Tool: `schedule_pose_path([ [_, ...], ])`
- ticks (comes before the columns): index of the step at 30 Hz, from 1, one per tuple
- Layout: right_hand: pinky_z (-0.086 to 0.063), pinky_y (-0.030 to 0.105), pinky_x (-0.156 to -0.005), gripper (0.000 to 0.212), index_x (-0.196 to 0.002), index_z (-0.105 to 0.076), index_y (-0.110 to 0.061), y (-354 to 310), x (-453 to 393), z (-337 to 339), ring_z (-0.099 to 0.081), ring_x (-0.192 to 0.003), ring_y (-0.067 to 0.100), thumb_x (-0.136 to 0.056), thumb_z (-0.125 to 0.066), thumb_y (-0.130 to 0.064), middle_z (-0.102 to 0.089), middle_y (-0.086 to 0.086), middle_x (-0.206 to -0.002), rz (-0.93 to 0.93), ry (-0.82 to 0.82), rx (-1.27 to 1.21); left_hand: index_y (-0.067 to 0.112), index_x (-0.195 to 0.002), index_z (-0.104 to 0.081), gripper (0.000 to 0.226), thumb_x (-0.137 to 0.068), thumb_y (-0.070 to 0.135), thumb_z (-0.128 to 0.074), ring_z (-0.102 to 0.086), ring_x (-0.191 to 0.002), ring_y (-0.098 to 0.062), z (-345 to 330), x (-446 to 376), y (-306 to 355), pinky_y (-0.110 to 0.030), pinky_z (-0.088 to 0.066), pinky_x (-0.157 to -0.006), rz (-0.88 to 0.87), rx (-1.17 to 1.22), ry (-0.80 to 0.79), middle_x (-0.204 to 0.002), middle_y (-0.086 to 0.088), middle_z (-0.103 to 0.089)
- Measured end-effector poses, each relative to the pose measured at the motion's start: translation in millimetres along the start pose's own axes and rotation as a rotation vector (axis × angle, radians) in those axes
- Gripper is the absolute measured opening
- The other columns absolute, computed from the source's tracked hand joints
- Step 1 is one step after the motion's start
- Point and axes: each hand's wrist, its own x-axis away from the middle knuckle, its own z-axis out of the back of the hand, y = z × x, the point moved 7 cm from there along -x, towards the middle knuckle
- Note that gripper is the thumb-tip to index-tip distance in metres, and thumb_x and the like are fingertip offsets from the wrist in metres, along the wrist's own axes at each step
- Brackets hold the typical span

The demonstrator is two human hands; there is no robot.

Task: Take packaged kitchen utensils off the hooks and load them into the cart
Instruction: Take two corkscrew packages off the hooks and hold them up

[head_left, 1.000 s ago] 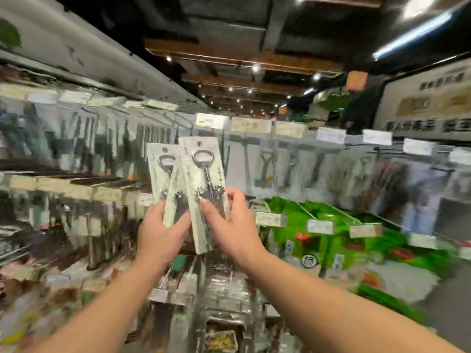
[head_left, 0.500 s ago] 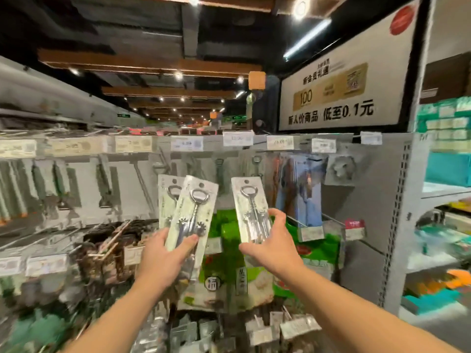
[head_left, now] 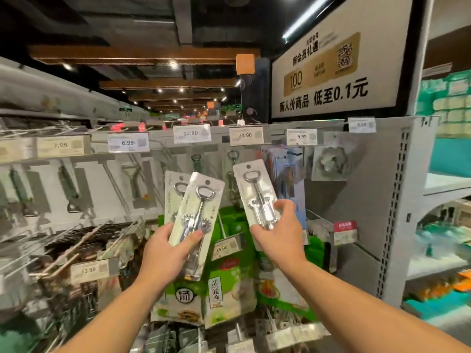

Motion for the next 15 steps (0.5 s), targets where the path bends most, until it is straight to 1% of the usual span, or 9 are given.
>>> schedule_pose_path([
  [2, -0.051, 0.037, -0.095, 0.067, -0.13, -0.038, -0.031, -2, -2, -2, -0.055, -0.114, 0.016, -0.077, -0.078, -0.03, -0.052, -0.008, -0.128, 0.028, 0.001, -0.011, 0.035, -0.107, -0.071, 0.023, -0.088, 0.04, -0.082, -0.08, -0.082, -0.02, -1, 0, -3, -0.054, -0.065, -0.077, -0.008, 0.013, 0.002, -0.098, 0.007, -0.081],
  [6, -0.042, 0.033, -0.102, 0.063, -0.137, -0.037, -0.024, -10, -2, -9, -0.045, -0.118, 0.014, -0.085, -0.072, -0.027, -0.046, -0.002, -0.137, 0.057, 0.005, -0.011, 0.031, -0.109, -0.072, 0.025, -0.088, 0.037, -0.083, -0.08, -0.086, -0.02, -1, 3, -6, -0.053, -0.064, -0.081, -0.014, 0.075, 0.02, -0.099, 0.007, -0.081],
  [8, -0.04, 0.035, -0.105, 0.063, -0.141, -0.036, -0.023, -18, -2, -11, -0.043, -0.12, 0.015, -0.087, -0.069, -0.027, -0.043, 0.0, -0.141, 0.073, 0.011, -0.007, 0.031, -0.109, -0.072, 0.025, -0.088, 0.037, -0.083, -0.079, -0.087, -0.02, 0, 4, -6, -0.053, -0.064, -0.083, -0.013, 0.099, 0.017, -0.099, 0.008, -0.081],
  [10, -0.041, 0.039, -0.109, 0.064, -0.142, -0.035, -0.023, -24, -3, -11, -0.044, -0.127, 0.018, -0.088, -0.069, -0.028, -0.042, -0.001, -0.142, 0.091, 0.018, -0.008, 0.03, -0.107, -0.072, 0.023, -0.088, 0.035, -0.083, -0.079, -0.087, -0.019, 2, 4, -5, -0.053, -0.063, -0.084, -0.021, 0.116, 0.016, -0.098, 0.008, -0.082],
  [13, -0.037, 0.03, -0.108, 0.066, -0.144, -0.032, -0.022, -28, -1, -10, -0.042, -0.133, 0.015, -0.09, -0.07, -0.028, -0.04, -0.003, -0.146, 0.116, 0.003, -0.012, 0.029, -0.11, -0.072, 0.024, -0.088, 0.035, -0.082, -0.08, -0.086, -0.02, 4, 5, -3, -0.054, -0.063, -0.084, -0.024, 0.14, -0.004, -0.098, 0.007, -0.082],
  [15, -0.035, 0.028, -0.107, 0.068, -0.146, -0.031, -0.021, -31, -1, -8, -0.041, -0.133, 0.014, -0.091, -0.07, -0.029, -0.039, -0.003, -0.147, 0.121, -0.002, -0.006, 0.03, -0.11, -0.072, 0.024, -0.089, 0.035, -0.082, -0.08, -0.086, -0.022, 5, 3, -3, -0.055, -0.064, -0.082, -0.027, 0.152, -0.02, -0.098, 0.008, -0.082],
])
